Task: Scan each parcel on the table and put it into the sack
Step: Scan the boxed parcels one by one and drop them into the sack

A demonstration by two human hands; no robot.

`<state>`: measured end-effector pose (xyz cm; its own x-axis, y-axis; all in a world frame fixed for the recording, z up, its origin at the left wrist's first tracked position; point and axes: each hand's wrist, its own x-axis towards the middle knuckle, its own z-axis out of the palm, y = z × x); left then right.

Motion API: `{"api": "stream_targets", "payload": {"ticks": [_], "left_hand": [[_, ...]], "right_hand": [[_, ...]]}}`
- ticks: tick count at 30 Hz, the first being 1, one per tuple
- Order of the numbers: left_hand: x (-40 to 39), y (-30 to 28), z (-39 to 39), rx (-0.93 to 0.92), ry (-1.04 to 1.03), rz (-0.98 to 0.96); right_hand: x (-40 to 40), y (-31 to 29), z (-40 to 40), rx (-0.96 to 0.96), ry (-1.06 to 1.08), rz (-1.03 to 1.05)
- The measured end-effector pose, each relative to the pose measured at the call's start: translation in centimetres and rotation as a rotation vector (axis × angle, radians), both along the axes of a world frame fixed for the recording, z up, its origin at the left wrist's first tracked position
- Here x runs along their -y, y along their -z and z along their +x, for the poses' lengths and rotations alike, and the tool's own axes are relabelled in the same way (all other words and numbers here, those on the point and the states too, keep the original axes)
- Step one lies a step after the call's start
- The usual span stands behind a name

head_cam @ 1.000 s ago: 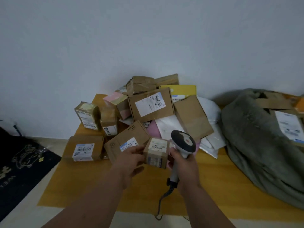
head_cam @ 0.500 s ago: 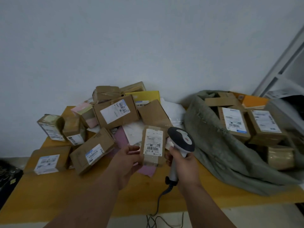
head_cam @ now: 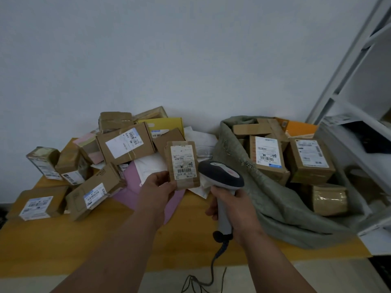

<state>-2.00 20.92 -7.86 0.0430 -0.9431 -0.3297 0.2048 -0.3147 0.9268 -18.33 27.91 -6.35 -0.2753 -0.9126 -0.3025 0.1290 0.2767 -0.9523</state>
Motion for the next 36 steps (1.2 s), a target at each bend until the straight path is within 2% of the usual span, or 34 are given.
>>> {"api": "stream_targets", "payload": {"ticks": [7, 11, 16, 24, 26, 30, 34, 36], "left_hand": [[-0.3, 0.3, -2.0, 0.045, -0.004, -0.031], [-0.2, 0.2, -2.3, 0.005, 0.034, -0.037], [0.2, 0.5, -2.0, 0.091, 0.068, -0.062], [0.6, 0.2, -1.5, 0.035, 0.126, -0.072], [0.8, 0.2, -1.5, 0.02, 0.155, -0.067], [1.1, 0.0, -2.3, -0.022, 0.274, -0.069], [1.0, -0.9, -5.0, -0.023, 0.432, -0.065], [0.9, -1.6, -7.1, -0.02, 0.51, -0.062]], "right_hand": [[-1.6, -0.2, -1.8, -0.04, -0.036, 0.012], [-1.9, -0.3, -1.9, -0.057, -0.02, 0.02], [-2.0, -0.6, -1.4, -0.04, 0.012, 0.013], [-2.2, -1.0, -0.1, -0.032, 0.057, 0.011], [-2.2, -1.0, -0.1, -0.045, 0.105, -0.005], [-2.3, -0.6, -1.0, -0.054, 0.329, -0.064], [-3.2, 0.2, -2.9, 0.09, 0.54, -0.137], [-3.5, 0.4, -4.0, 0.138, 0.561, -0.183]]}}
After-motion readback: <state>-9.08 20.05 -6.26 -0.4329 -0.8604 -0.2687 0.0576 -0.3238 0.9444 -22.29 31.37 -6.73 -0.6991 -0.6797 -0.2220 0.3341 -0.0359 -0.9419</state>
